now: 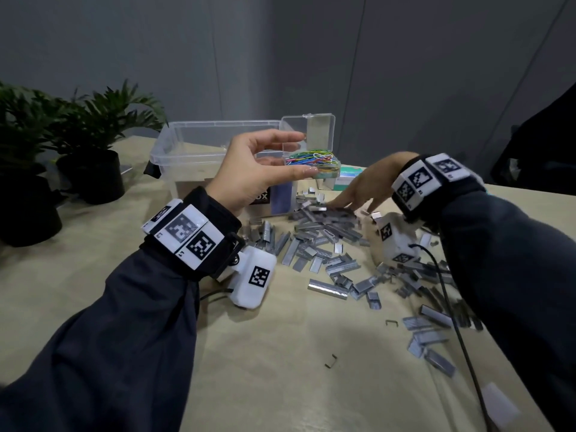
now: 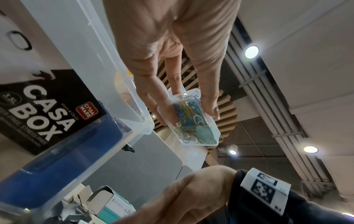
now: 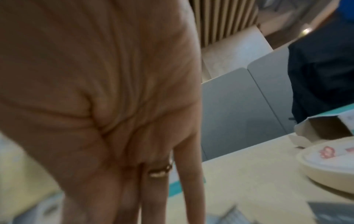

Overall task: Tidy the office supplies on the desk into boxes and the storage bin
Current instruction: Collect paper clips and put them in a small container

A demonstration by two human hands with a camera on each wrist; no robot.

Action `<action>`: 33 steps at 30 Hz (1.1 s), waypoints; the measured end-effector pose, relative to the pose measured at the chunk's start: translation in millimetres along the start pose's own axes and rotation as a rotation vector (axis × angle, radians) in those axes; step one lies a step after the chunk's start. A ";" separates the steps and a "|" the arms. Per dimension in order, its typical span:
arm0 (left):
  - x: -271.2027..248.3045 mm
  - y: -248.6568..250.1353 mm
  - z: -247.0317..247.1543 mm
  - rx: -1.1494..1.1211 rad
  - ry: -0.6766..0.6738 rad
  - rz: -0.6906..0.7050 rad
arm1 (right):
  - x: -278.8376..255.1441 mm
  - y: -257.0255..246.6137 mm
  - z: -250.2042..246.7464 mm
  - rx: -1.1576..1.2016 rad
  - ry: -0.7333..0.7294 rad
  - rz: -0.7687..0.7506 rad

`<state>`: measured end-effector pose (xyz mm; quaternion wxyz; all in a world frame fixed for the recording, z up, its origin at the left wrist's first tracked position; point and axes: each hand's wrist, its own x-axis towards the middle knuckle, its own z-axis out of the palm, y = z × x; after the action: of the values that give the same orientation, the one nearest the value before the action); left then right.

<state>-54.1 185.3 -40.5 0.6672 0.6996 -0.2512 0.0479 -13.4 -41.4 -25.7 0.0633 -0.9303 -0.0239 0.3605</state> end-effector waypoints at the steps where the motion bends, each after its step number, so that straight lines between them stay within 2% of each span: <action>1: 0.3 -0.5 -0.3 0.002 0.002 -0.001 | -6.9 1.3 -3.3 0.102 -0.005 -0.025; 4: 1.1 -2.1 -1.0 0.005 0.006 -0.004 | -12.5 9.9 -9.8 0.223 0.201 0.011; 6: 1.4 -2.2 -1.1 0.008 0.003 0.000 | -7.7 16.5 -9.2 0.081 0.295 0.138; 8: 1.4 -1.9 -0.7 0.016 -0.005 0.005 | -1.6 21.1 -5.3 -0.156 0.228 0.282; 10: 1.2 -2.1 -0.2 0.016 -0.005 0.004 | 1.4 20.0 1.1 -0.316 0.195 0.329; 12: 0.7 -1.9 0.4 0.003 0.001 0.004 | -3.2 11.2 7.4 -0.308 0.175 0.276; 13: 0.5 -1.7 0.7 0.000 0.001 0.006 | -5.5 6.7 8.8 -0.231 0.143 0.215; 16: -0.4 -1.8 2.9 0.000 -0.011 0.006 | -13.3 3.5 5.6 0.160 0.074 0.034; 18: -0.7 -2.1 3.7 -0.001 -0.017 0.001 | -21.9 7.1 4.3 0.228 0.139 -0.050; 21: -1.7 -1.7 4.0 -0.005 -0.012 -0.003 | -31.8 6.3 8.7 0.097 0.339 -0.181; 23: -2.5 -0.8 4.4 -0.010 -0.006 -0.002 | -33.2 -2.9 18.7 0.034 0.370 -0.254; 25: -3.0 -0.5 4.7 -0.010 0.002 0.004 | -31.0 -16.6 29.7 -0.059 0.354 -0.271; 30: -1.2 -2.7 1.4 -0.011 0.015 0.002 | -19.8 -42.9 40.4 -0.352 0.481 -0.277; 33: 0.3 -3.9 -1.4 -0.003 0.021 0.009 | -17.7 -49.7 42.8 -0.436 0.522 -0.253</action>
<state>-51.8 186.5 -43.8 0.6707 0.6970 -0.2472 0.0578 -55.3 10.5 -38.5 -0.0884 -0.9723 -0.1983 0.0866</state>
